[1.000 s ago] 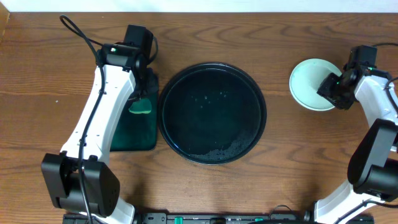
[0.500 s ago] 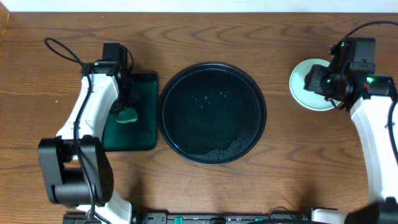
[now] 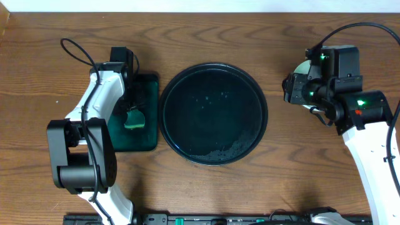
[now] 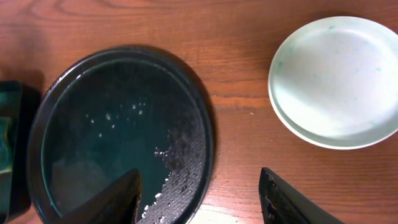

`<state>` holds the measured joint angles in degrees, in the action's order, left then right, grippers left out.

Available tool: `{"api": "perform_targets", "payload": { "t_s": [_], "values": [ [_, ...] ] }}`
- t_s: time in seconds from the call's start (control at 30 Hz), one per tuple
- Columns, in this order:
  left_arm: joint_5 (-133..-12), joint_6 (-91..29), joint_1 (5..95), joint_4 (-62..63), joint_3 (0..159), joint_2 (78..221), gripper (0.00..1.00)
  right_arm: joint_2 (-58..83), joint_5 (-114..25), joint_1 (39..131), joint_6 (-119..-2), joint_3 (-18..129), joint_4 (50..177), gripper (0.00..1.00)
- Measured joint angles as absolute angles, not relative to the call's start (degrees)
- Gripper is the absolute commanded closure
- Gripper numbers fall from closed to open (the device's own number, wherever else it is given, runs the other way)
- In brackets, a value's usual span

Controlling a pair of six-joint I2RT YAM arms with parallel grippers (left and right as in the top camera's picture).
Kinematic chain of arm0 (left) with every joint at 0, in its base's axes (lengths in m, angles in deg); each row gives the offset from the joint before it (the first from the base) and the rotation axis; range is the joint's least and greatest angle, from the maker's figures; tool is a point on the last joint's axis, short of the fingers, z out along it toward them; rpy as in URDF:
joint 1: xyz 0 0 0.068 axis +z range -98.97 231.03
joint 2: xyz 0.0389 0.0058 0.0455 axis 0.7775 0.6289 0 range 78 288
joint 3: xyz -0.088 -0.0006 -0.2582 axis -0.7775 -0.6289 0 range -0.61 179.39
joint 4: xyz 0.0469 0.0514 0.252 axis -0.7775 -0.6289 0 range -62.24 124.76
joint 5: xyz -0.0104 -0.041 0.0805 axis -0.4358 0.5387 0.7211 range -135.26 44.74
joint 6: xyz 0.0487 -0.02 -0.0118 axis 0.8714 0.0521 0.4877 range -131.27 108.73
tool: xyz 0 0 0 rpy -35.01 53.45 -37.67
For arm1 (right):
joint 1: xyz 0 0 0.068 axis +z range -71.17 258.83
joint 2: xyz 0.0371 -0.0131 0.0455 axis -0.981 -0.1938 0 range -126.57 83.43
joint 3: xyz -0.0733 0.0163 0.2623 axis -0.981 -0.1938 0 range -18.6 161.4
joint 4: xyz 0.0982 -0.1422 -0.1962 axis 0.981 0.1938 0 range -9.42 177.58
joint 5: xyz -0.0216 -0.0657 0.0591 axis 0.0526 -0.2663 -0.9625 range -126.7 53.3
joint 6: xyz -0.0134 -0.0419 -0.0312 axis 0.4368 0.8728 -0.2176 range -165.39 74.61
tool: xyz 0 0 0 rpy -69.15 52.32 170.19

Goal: Clean dirty plates on tray and stack at the side

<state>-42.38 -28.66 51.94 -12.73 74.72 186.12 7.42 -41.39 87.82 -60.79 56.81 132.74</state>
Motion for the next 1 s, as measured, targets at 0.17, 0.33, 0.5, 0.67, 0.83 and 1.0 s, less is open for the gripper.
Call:
{"api": "perform_targets", "payload": {
  "t_s": [0.17, 0.33, 0.5, 0.67, 0.83, 1.0],
  "values": [
    [-42.3, -28.0, 51.9, -13.6, 74.7, 185.6, 0.28, 7.5, -41.2, 89.5, -58.7, 56.8, 132.8, 0.39],
    [-43.3, -27.5, 51.6, -16.4, 75.9, 179.3, 0.25, 9.3, -41.0, 90.6, -55.5, 56.8, 132.6, 0.01],
    [-43.8, -26.4, 49.6, -18.6, 77.8, 166.2, 0.23, 14.4, -39.9, 91.0, -49.6, 56.8, 132.7, 0.01],
    [-44.1, -24.9, 45.4, -22.1, 78.4, 151.8, 0.22, 19.7, -35.9, 91.0, -45.7, 56.8, 132.8, 0.01],
    [-44.4, -24.4, 40.8, -25.3, 78.5, 139.1, 0.22, 23.9, -33.5, 91.0, -43.7, 56.8, 132.8, 0.01],
    [-44.6, -24.3, 38.0, -29.2, 78.6, 128.0, 0.22, 25.7, -30.2, 91.0, -43.0, 56.8, 133.0, 0.01]
  ]
}}
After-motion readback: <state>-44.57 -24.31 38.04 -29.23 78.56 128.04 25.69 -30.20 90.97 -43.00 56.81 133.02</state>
